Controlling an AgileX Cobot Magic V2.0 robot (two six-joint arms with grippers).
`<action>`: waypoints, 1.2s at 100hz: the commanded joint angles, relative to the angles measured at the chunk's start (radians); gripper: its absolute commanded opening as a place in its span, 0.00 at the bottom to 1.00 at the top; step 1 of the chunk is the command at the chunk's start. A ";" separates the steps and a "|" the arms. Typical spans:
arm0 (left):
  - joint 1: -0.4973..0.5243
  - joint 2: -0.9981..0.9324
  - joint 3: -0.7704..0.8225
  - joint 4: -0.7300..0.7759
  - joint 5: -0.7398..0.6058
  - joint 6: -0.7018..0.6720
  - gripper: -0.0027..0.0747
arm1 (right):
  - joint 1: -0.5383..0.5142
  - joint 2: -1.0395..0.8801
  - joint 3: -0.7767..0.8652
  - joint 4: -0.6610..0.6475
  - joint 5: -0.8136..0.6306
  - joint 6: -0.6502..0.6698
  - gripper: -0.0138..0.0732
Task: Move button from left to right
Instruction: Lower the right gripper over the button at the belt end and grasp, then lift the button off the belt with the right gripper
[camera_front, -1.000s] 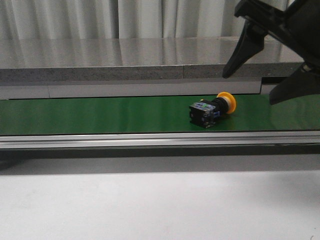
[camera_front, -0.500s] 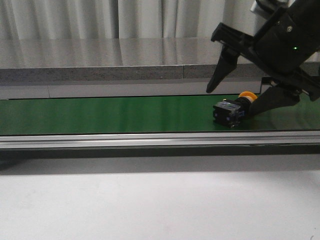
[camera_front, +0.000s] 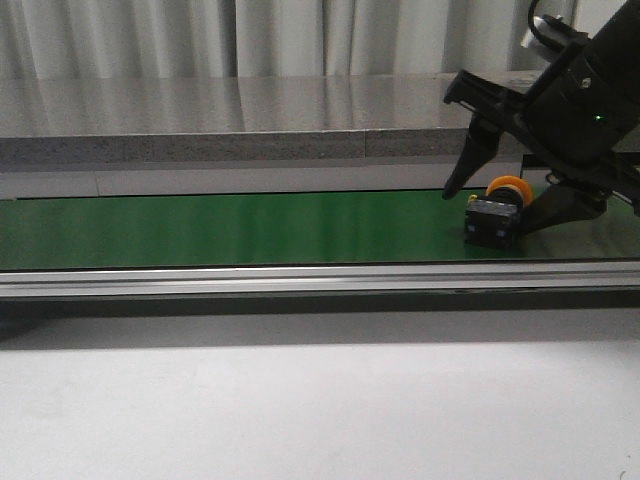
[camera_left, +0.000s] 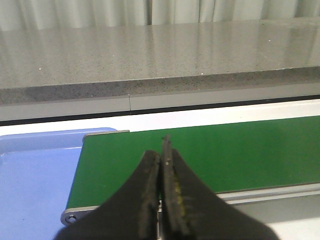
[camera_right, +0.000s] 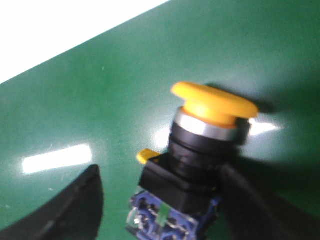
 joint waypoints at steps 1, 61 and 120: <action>-0.004 0.007 -0.030 -0.012 -0.080 -0.001 0.01 | -0.002 -0.017 -0.016 0.004 -0.019 -0.006 0.60; -0.004 0.007 -0.030 -0.012 -0.080 -0.001 0.01 | -0.010 -0.131 -0.163 -0.119 0.176 -0.006 0.30; -0.004 0.007 -0.030 -0.012 -0.080 -0.001 0.01 | -0.351 -0.144 -0.390 -0.683 0.444 -0.029 0.30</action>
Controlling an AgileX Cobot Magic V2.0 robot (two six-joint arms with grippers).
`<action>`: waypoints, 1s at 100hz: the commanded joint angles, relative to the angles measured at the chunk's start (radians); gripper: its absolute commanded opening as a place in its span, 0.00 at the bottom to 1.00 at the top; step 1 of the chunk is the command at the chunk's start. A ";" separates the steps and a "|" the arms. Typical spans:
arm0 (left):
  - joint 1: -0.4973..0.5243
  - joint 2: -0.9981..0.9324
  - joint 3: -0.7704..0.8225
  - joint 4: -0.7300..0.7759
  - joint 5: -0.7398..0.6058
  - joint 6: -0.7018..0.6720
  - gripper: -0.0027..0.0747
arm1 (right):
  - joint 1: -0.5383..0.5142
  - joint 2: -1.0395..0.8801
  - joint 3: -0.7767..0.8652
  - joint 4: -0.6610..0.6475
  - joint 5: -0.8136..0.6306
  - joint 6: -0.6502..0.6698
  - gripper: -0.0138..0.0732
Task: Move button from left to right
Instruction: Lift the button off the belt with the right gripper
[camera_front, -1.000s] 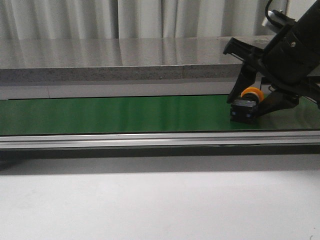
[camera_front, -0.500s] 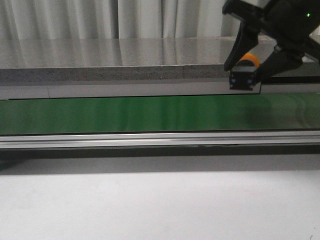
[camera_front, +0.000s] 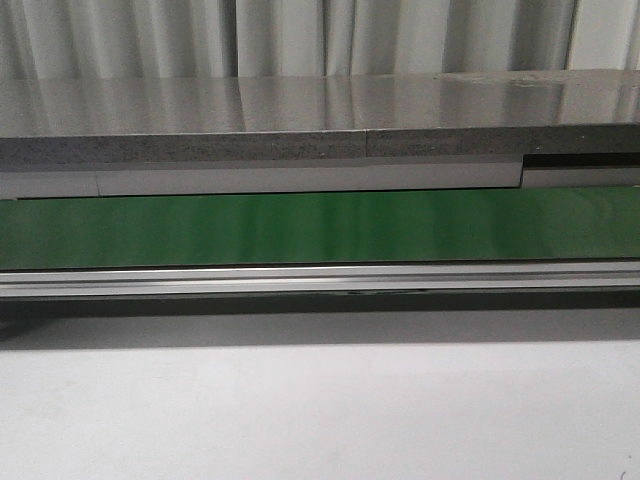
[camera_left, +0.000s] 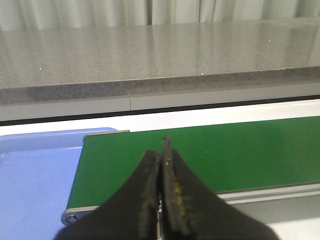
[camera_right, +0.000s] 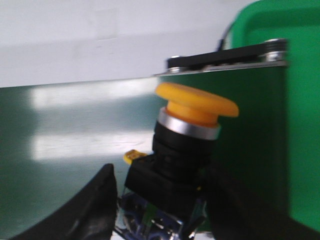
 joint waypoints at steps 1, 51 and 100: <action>-0.004 0.007 -0.030 -0.012 -0.080 -0.001 0.01 | -0.066 -0.032 -0.039 -0.088 -0.026 -0.034 0.30; -0.004 0.007 -0.030 -0.012 -0.080 -0.001 0.01 | -0.273 0.182 -0.039 -0.167 -0.090 -0.188 0.30; -0.004 0.007 -0.030 -0.012 -0.080 -0.001 0.01 | -0.268 0.295 -0.049 -0.184 -0.141 -0.216 0.30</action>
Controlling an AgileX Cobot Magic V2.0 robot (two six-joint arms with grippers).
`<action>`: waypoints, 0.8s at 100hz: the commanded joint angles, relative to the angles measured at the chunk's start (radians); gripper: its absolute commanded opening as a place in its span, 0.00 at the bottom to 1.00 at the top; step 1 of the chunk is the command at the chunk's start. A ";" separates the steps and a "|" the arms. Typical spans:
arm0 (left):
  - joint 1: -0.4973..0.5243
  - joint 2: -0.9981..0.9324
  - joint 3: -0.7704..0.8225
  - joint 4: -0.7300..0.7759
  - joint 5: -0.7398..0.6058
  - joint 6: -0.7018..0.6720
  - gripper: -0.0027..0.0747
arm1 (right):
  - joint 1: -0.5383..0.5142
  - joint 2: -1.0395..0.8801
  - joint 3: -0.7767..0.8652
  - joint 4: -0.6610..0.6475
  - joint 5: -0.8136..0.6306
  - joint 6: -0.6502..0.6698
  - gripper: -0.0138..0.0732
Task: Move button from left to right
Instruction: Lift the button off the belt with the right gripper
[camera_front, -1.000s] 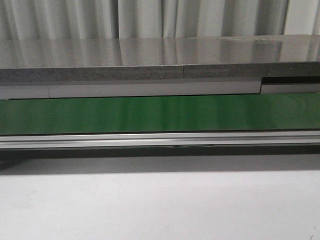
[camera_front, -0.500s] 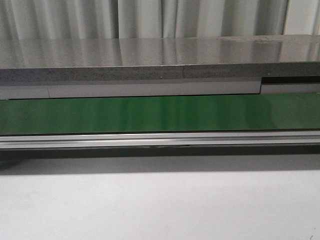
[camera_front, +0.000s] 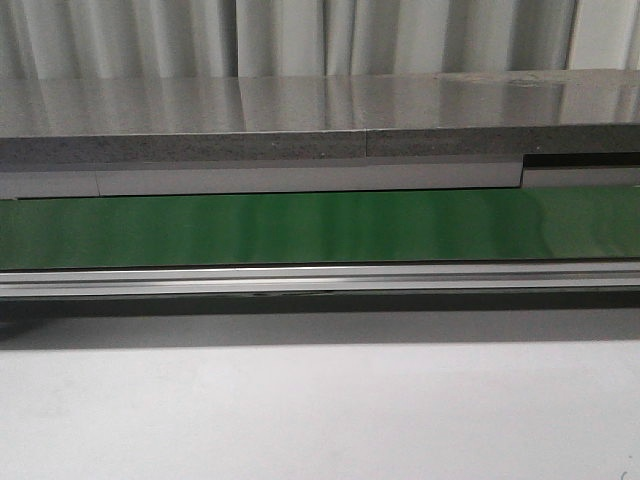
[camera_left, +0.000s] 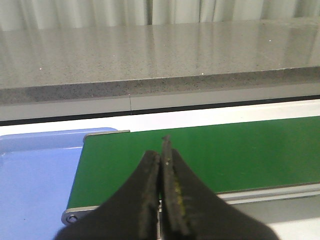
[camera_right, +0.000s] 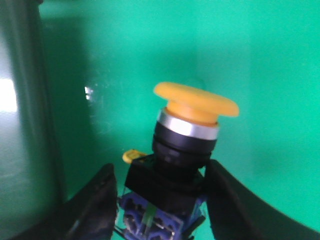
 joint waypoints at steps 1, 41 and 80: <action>-0.004 0.007 -0.030 -0.012 -0.080 -0.001 0.01 | -0.001 -0.039 -0.035 -0.009 -0.033 -0.017 0.30; -0.004 0.007 -0.030 -0.012 -0.080 -0.001 0.01 | 0.000 -0.022 -0.035 0.000 -0.030 -0.017 0.53; -0.004 0.007 -0.030 -0.012 -0.080 -0.001 0.01 | 0.000 -0.024 -0.036 -0.014 -0.021 -0.017 0.65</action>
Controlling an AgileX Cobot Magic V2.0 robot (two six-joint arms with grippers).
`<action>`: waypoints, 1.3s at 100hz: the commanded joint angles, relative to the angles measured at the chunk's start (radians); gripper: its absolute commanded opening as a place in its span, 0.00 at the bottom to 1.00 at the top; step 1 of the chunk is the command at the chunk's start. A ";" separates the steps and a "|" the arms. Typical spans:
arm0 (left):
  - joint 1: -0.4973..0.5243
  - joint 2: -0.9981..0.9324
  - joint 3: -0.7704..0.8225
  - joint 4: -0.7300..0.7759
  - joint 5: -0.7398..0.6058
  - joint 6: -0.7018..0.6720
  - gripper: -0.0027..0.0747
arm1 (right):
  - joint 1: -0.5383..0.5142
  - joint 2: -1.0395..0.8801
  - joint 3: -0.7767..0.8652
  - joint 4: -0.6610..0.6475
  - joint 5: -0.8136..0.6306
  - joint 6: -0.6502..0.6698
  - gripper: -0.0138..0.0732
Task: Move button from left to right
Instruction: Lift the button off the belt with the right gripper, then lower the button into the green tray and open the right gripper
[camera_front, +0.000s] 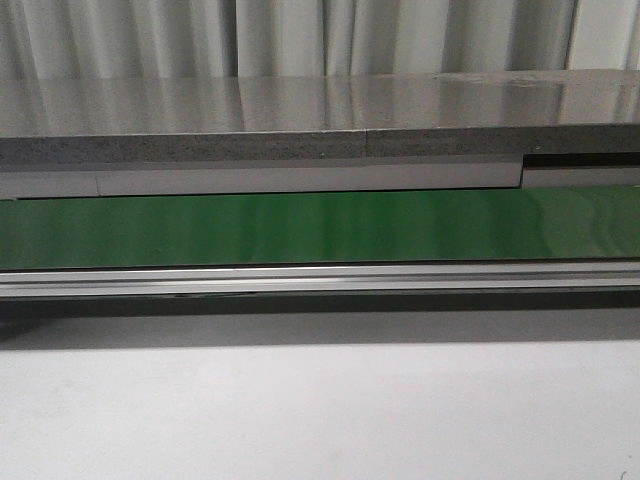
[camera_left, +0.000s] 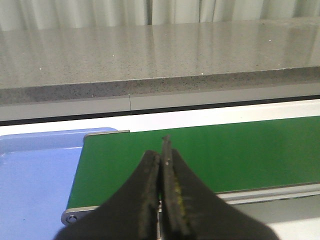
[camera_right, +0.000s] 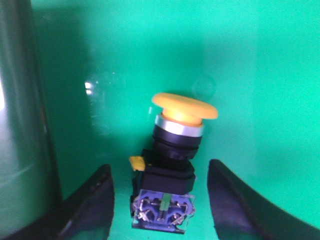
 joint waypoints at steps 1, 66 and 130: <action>-0.004 0.007 -0.030 -0.012 -0.080 -0.001 0.01 | 0.000 -0.055 -0.036 -0.025 -0.013 -0.009 0.65; -0.004 0.007 -0.030 -0.012 -0.080 -0.001 0.01 | 0.143 -0.343 -0.124 0.209 -0.109 0.045 0.65; -0.004 0.007 -0.030 -0.012 -0.080 -0.001 0.01 | 0.237 -0.935 0.407 0.265 -0.385 0.045 0.65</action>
